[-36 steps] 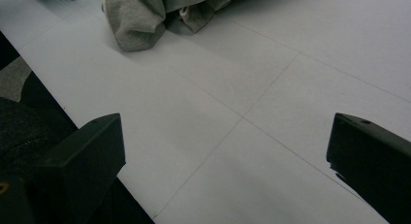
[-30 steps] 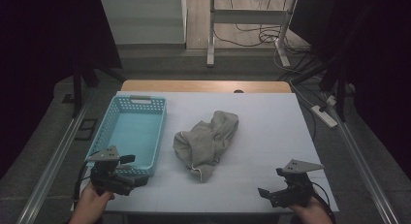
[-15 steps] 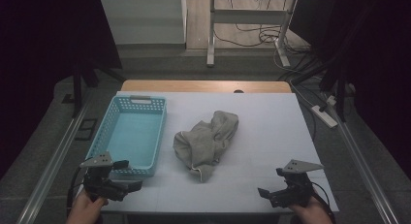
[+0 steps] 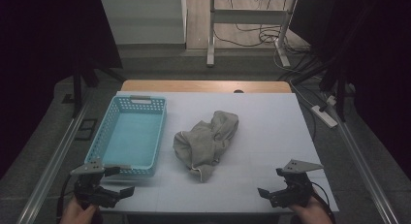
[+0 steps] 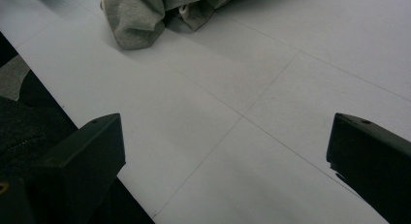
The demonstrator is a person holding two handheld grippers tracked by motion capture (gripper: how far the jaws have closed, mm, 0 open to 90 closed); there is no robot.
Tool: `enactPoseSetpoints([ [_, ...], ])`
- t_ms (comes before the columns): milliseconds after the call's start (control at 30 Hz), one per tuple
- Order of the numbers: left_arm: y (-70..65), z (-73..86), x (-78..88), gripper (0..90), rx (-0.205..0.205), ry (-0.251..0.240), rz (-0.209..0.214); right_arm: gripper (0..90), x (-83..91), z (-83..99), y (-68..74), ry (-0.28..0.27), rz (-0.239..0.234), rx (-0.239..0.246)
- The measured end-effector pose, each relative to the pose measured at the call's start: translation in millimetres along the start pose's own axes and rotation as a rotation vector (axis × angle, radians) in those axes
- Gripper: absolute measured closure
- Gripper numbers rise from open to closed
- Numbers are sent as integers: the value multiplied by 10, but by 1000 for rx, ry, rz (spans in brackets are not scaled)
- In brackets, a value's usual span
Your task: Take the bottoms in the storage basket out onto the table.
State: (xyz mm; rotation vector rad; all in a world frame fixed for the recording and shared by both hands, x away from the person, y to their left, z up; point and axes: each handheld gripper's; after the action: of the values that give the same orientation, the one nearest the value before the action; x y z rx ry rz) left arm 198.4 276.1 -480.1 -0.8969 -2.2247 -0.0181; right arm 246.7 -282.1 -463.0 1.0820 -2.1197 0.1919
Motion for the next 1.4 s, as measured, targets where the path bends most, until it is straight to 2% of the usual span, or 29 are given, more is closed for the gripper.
enactPoseSetpoints([
  [1033,114,189,221,0,59,-3,-82,5,-3,0,-3,-1,-3,-4],
  [1400,138,227,263,0,58,17,-97,5,-3,0,-5,-1,-4,-6],
])
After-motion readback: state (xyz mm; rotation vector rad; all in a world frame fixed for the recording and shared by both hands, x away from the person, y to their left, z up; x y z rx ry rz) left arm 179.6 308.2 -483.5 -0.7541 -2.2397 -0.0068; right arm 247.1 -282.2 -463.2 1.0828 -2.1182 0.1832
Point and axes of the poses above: each handheld gripper's, and its own axes: x roughly backward along the jaws, z roughly out of its underside, y roughly to its left, and after that the axes turned 6 degrees about -z, right-handed
